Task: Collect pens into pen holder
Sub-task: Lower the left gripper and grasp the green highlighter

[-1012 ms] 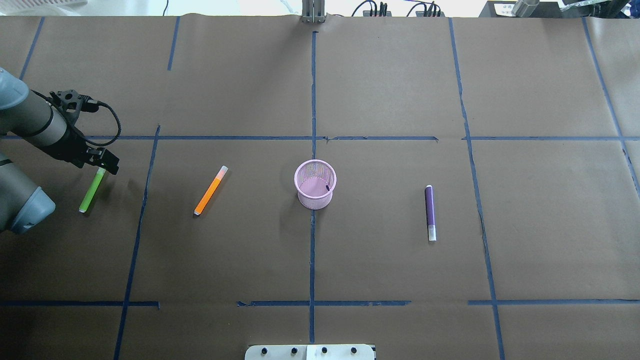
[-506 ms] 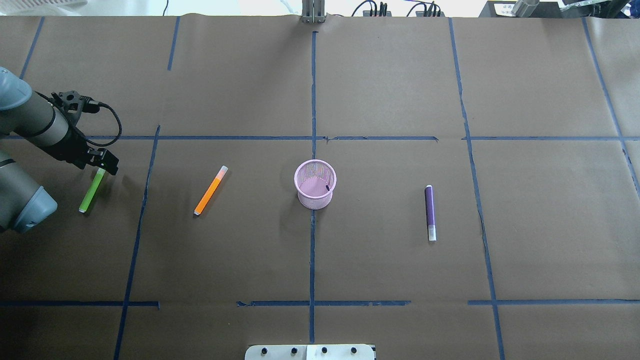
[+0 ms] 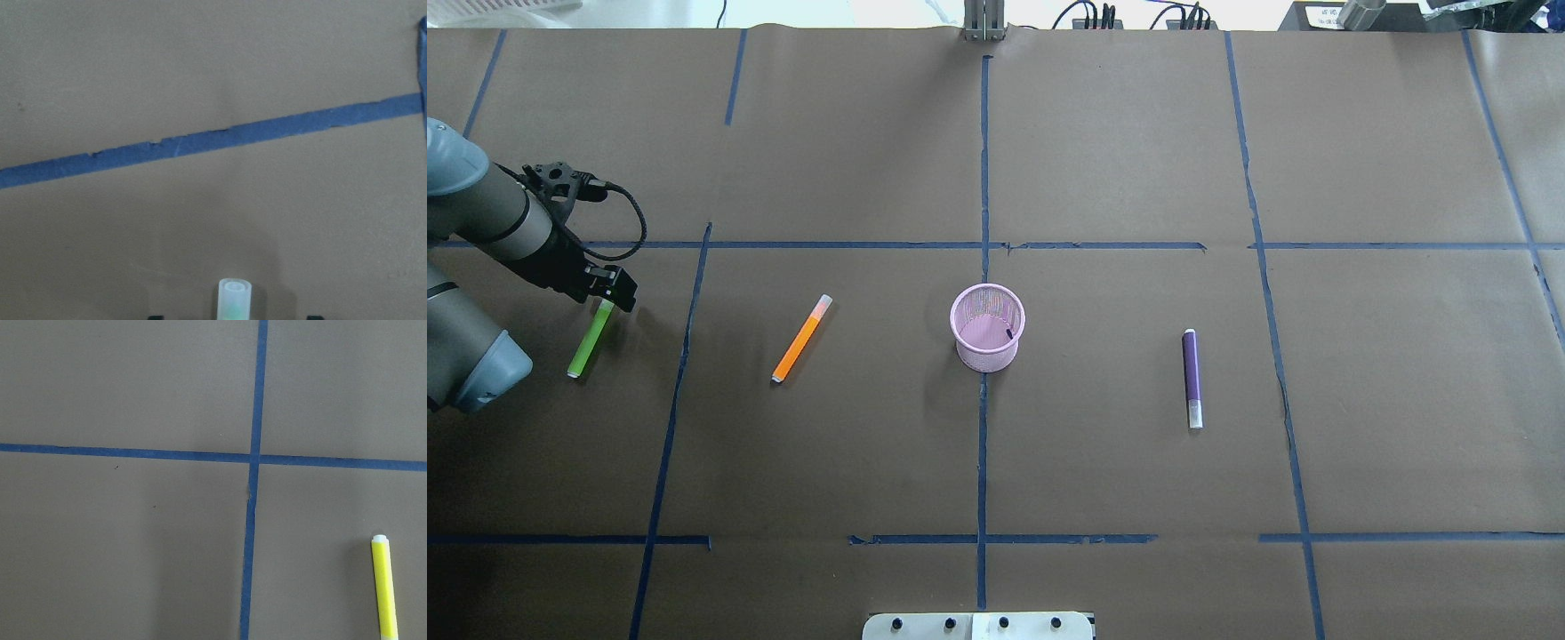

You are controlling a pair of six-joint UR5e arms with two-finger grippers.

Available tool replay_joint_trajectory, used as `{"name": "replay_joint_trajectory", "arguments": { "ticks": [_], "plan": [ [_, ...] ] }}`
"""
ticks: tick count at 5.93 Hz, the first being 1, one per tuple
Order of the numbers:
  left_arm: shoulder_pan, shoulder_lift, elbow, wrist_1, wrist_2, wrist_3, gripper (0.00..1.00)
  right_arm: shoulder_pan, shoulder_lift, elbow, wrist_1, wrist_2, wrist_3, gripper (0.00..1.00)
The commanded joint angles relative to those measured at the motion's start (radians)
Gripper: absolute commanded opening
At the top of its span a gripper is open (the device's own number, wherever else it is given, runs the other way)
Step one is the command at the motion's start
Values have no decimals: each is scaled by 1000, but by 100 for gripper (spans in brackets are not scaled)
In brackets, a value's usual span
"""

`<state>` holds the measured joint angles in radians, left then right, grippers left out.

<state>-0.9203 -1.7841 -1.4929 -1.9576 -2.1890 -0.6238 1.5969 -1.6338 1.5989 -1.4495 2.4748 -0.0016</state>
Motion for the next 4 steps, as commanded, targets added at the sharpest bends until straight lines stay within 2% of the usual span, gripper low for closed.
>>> {"name": "replay_joint_trajectory", "arguments": {
  "ticks": [1, 3, 4],
  "plan": [
    [1, 0, 2, 2, 2, 1, 61, 0, 0, 0, 0, 1, 0, 100],
    [3, 0, 2, 2, 2, -1, 57, 0, 0, 0, 0, 1, 0, 100],
    [3, 0, 2, 3, 2, -4, 50, 0, -1, -2, 0, 1, 0, 100]
  ]
}}
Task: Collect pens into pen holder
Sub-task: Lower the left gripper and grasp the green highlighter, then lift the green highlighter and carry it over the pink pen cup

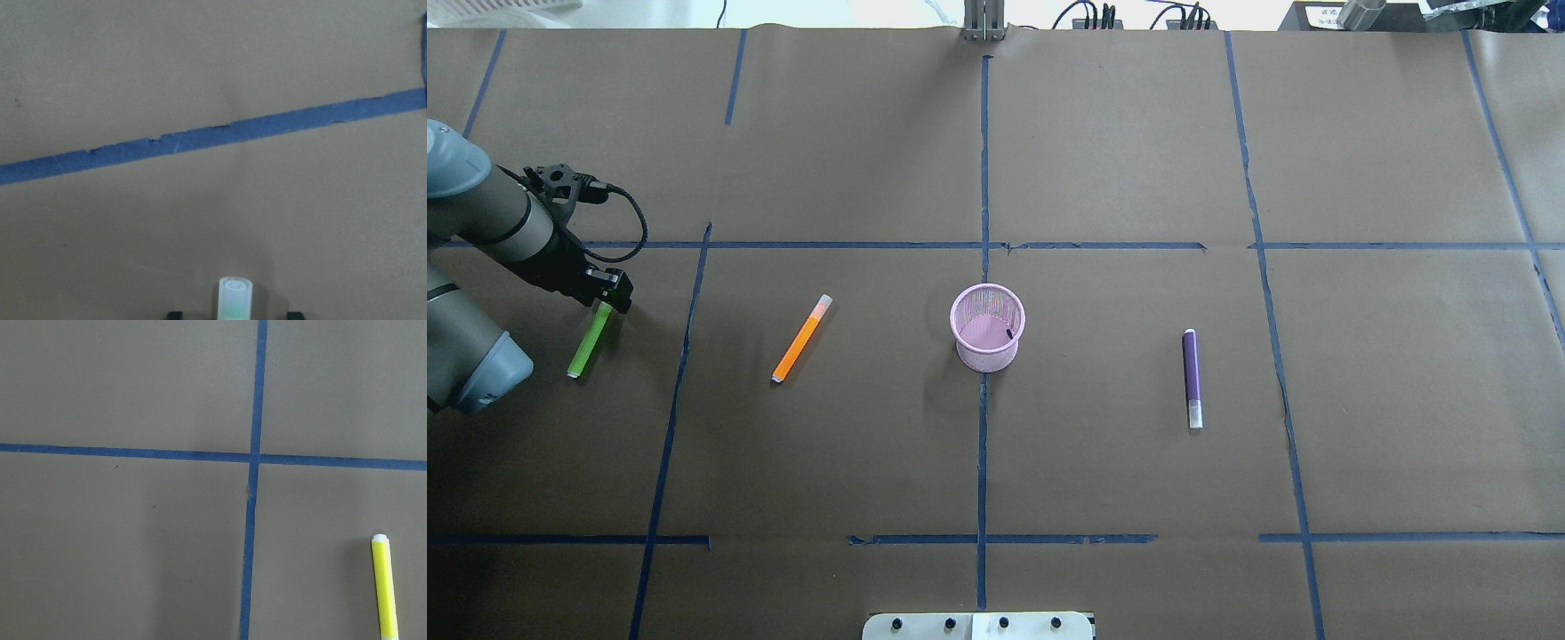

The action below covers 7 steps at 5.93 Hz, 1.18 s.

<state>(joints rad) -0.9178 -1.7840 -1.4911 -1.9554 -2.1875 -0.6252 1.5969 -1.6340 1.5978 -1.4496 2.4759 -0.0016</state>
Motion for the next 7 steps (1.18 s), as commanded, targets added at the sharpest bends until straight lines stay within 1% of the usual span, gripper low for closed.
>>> {"name": "replay_joint_trajectory", "arguments": {
  "ticks": [1, 2, 4, 5, 6, 7],
  "plan": [
    [0, 0, 0, 1, 0, -1, 33, 0, -1, 1, 0, 0, 0, 100],
    [0, 0, -3, 1, 0, 2, 13, 0, -1, -1, -2, 0, -1, 100],
    [-1, 0, -20, 1, -2, -1, 0, 0, -3, 1, 0, 2, -1, 100],
    [-6, 0, -81, 12, -2, -4, 0, 0, -4, 2, 0, 5, -1, 100],
    [-12, 0, -180, -3, 87, 13, 0, 0, -12, 5, 3, 5, 0, 100],
    [-7, -44, -266, -5, 183, 19, 0, 0, -15, 7, 5, 6, -1, 100]
  ]
}}
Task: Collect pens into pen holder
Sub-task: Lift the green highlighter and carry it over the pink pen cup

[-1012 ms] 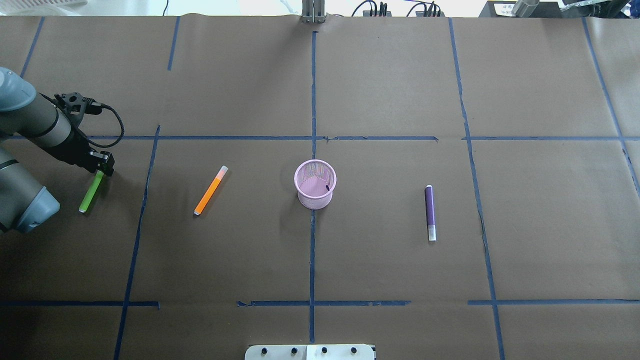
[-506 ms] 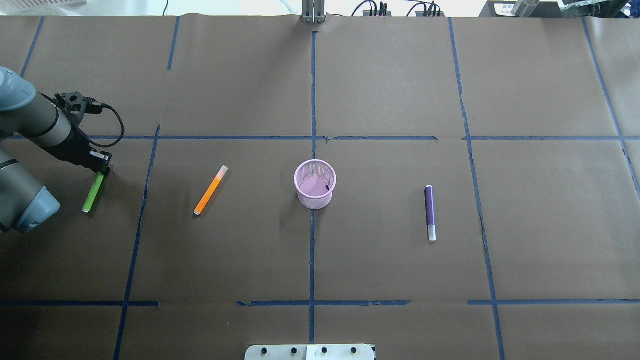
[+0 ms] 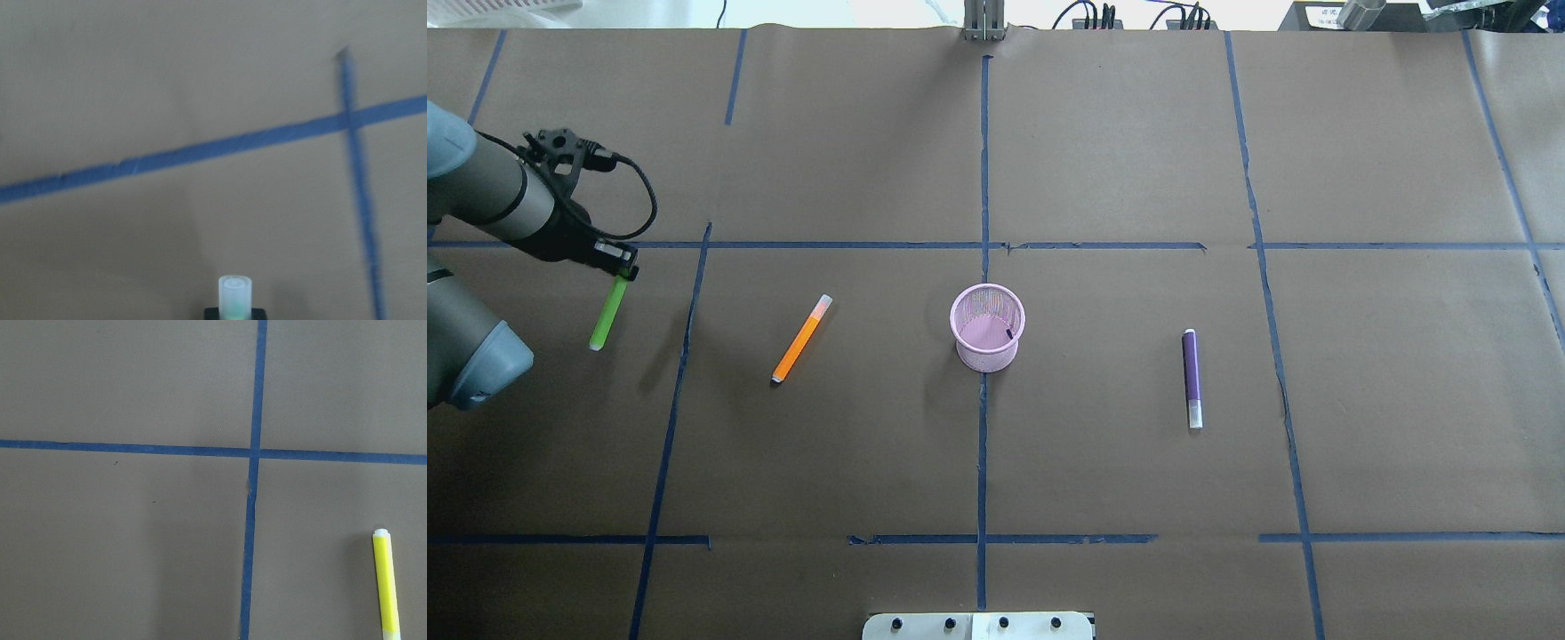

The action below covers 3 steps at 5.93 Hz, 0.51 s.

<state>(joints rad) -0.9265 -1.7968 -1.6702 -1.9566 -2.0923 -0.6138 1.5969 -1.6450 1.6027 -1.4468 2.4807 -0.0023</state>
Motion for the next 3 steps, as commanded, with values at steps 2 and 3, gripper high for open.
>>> {"name": "replay_joint_trajectory", "arguments": {
  "ticks": [2, 3],
  "plan": [
    [21, -52, -210, -240, 243, -123, 0, 0, -3, 11, 3, 1, -1, 100],
    [105, -43, -215, -390, 447, -159, 0, 0, -4, 13, 3, 15, -1, 100]
  ]
}}
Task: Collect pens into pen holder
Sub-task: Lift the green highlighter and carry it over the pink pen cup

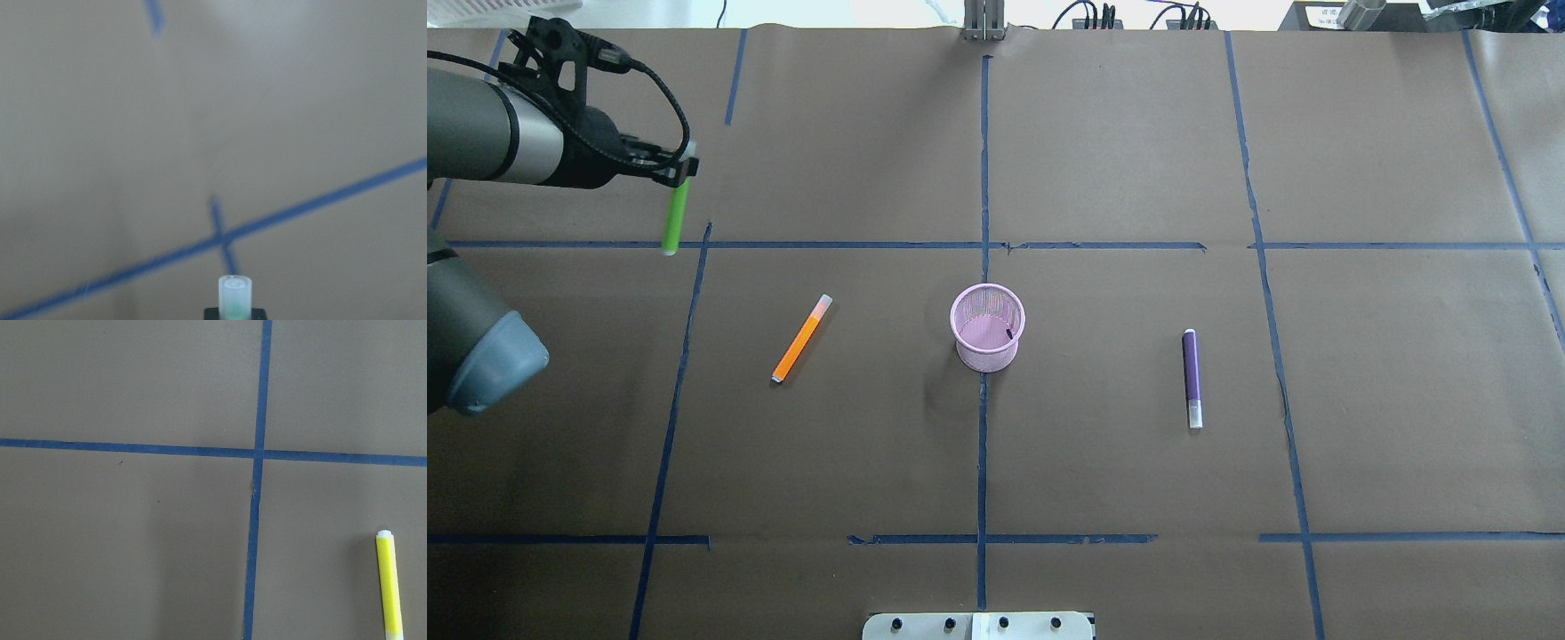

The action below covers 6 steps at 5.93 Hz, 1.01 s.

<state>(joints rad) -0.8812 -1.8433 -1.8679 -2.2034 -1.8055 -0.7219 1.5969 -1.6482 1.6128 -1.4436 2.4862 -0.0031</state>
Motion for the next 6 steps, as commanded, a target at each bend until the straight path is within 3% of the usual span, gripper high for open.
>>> {"name": "replay_joint_trajectory", "arguments": {
  "ticks": [1, 3, 6],
  "plan": [
    [168, 7, 2, -289, 342, -82, 0, 0, -1, -4, 0, 79, 0, 100],
    [344, -36, 21, -463, 594, -73, 0, 0, -1, -4, 0, 70, -2, 100],
    [537, -172, 134, -540, 886, -22, 0, 0, 1, -4, 0, 79, 2, 100]
  ]
}}
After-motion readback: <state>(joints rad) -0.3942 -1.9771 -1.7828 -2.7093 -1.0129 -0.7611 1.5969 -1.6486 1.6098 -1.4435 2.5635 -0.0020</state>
